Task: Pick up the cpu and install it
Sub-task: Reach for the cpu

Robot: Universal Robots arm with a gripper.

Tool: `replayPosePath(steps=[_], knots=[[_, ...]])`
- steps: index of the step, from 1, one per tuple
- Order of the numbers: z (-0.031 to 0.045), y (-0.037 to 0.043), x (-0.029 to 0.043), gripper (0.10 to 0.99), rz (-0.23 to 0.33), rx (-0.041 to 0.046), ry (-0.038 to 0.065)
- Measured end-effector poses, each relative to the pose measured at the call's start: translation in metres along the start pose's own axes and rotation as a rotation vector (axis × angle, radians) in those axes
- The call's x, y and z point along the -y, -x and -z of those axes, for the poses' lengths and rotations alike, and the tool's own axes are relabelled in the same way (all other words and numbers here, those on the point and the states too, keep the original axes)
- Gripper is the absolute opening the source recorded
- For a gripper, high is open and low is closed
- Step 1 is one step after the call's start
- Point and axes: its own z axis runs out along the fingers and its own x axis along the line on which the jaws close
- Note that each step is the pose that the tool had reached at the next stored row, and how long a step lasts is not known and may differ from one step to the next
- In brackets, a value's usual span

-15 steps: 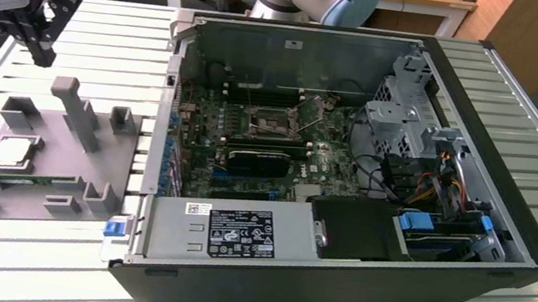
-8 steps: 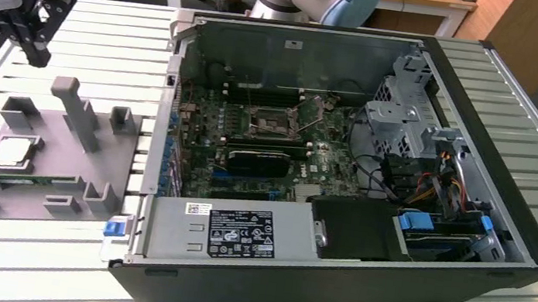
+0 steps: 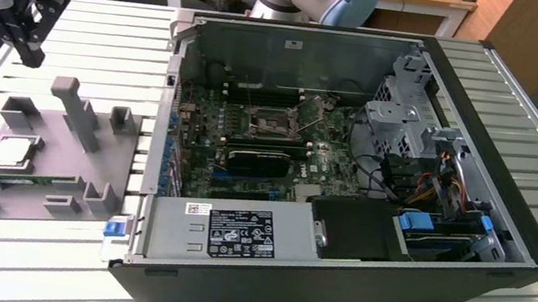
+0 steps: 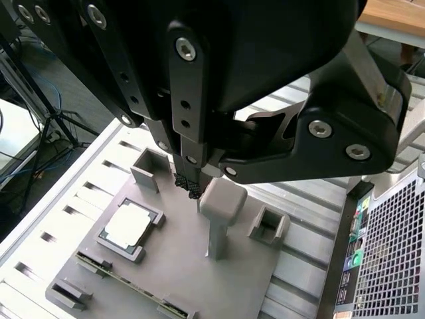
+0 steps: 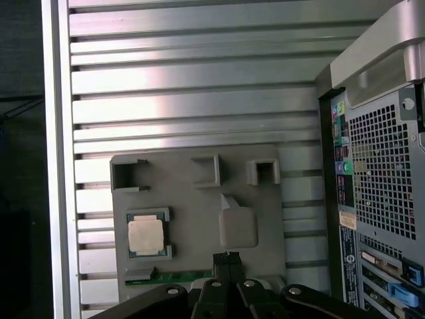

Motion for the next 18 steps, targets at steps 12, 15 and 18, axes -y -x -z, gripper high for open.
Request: replayPosePath(steps=[12,15,18], knots=[[-0.0025,-0.0262,-0.0002,0.106,0.000,-0.0024,0.000],[-0.0040,-0.0332,0.0027,0.106,0.000,-0.0029,0.000],[-0.0058,-0.0412,0.0062,0.106,0.000,-0.0029,0.000]])
